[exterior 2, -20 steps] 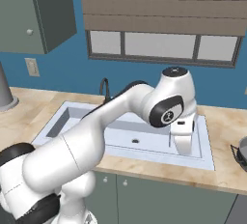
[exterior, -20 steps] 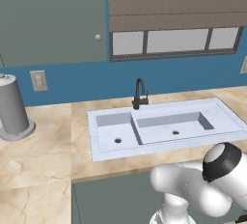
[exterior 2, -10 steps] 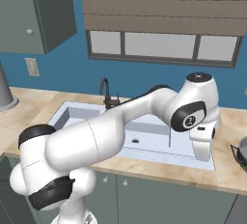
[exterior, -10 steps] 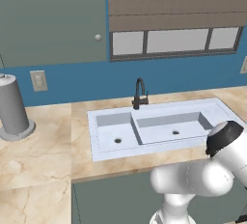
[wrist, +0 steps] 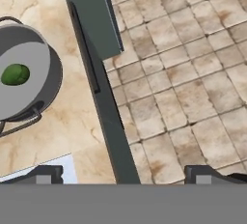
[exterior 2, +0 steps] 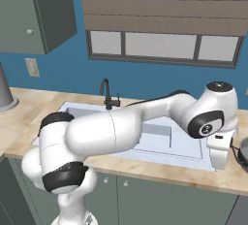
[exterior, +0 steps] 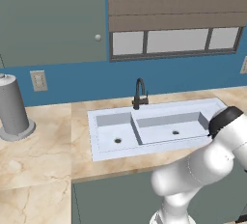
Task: Dump the avocado from the pot into the sink. Then turn on the water and wash the avocado. Then turn off the water and put the avocado back in the pot.
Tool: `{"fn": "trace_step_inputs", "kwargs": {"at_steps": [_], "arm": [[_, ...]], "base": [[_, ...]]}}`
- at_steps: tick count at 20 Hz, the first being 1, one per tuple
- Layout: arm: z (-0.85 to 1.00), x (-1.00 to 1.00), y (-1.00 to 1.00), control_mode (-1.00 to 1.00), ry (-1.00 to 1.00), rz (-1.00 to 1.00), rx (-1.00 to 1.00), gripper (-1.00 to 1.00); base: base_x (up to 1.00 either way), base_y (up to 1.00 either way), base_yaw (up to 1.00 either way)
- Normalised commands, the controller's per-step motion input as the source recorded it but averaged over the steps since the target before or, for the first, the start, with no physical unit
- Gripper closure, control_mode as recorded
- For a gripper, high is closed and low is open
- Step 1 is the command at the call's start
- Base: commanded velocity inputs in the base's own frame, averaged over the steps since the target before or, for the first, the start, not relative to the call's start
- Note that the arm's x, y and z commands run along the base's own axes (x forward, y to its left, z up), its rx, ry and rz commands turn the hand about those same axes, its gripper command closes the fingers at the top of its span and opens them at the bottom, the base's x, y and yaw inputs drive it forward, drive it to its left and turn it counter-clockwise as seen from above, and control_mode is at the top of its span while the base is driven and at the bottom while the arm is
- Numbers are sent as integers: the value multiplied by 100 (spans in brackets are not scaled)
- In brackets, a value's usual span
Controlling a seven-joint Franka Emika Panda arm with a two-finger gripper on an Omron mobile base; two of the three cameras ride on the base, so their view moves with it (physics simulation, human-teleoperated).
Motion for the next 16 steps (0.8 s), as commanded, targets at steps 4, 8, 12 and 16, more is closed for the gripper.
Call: {"fn": "trace_step_inputs", "kwargs": {"at_steps": [4, 8, 12, 16], "arm": [[-25, 1, -23, -100, -1, 0, 3, -100], [-19, 3, -26, -100, -1, 0, 5, -100], [-17, 10, -24, -100, 0, 0, 5, -100], [-13, 19, -21, -100, 0, 0, 4, -100]], "base": [[0, 0, 0], [0, 0, 0], [0, 0, 0], [0, 0, 0]]}}
